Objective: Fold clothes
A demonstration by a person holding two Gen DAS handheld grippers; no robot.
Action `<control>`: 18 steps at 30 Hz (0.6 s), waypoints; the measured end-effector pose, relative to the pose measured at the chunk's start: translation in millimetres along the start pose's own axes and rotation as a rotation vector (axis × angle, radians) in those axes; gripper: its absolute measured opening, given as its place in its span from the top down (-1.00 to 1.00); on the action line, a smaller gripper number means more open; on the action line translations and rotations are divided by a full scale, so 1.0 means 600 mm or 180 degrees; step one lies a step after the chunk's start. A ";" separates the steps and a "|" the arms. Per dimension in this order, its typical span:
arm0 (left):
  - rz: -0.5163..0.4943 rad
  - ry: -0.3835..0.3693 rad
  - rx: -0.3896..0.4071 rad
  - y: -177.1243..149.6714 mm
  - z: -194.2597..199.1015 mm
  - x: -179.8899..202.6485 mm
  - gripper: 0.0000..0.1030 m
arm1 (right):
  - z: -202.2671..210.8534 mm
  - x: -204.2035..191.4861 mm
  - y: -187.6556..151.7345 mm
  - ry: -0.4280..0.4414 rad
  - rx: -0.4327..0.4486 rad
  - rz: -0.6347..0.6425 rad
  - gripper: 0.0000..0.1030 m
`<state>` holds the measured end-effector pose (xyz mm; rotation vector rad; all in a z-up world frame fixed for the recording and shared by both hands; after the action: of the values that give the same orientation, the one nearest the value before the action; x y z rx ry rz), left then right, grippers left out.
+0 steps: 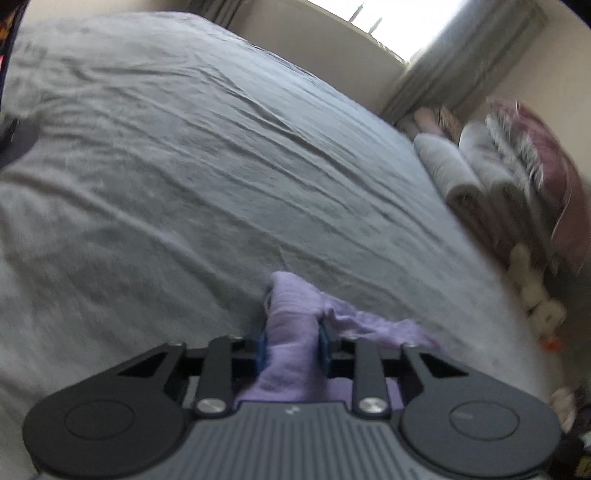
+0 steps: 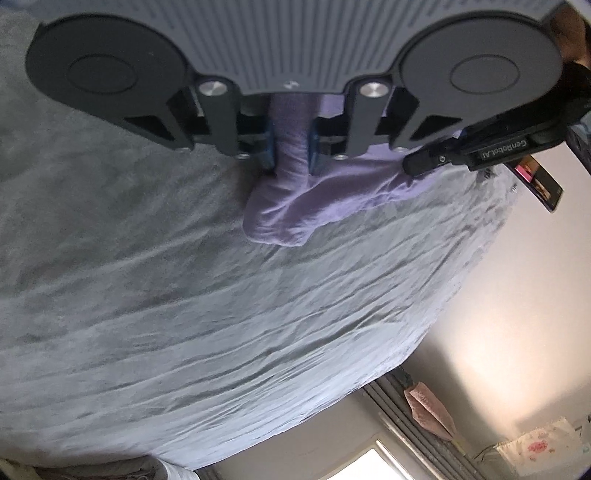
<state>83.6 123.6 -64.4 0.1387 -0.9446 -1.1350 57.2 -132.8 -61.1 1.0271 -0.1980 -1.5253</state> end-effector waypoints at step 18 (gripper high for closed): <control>-0.0329 -0.0765 0.0195 -0.031 -0.070 0.247 0.66 | 0.143 0.083 0.119 -0.0401 0.0744 0.0600 0.68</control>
<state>114.2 -20.8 -16.2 0.1031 -1.1973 -1.2370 55.1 -230.8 12.1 1.0631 -0.5575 -1.4176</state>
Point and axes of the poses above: each gripper's, at about its wrist camera, not at the fingertips, and z roughly against the way its jaws point, x to its right, y to its top, the point moved 3 cm from there along -z, roughly the way its jaws point, and after that the axes turned 6 degrees about z, right-handed, at the moved point
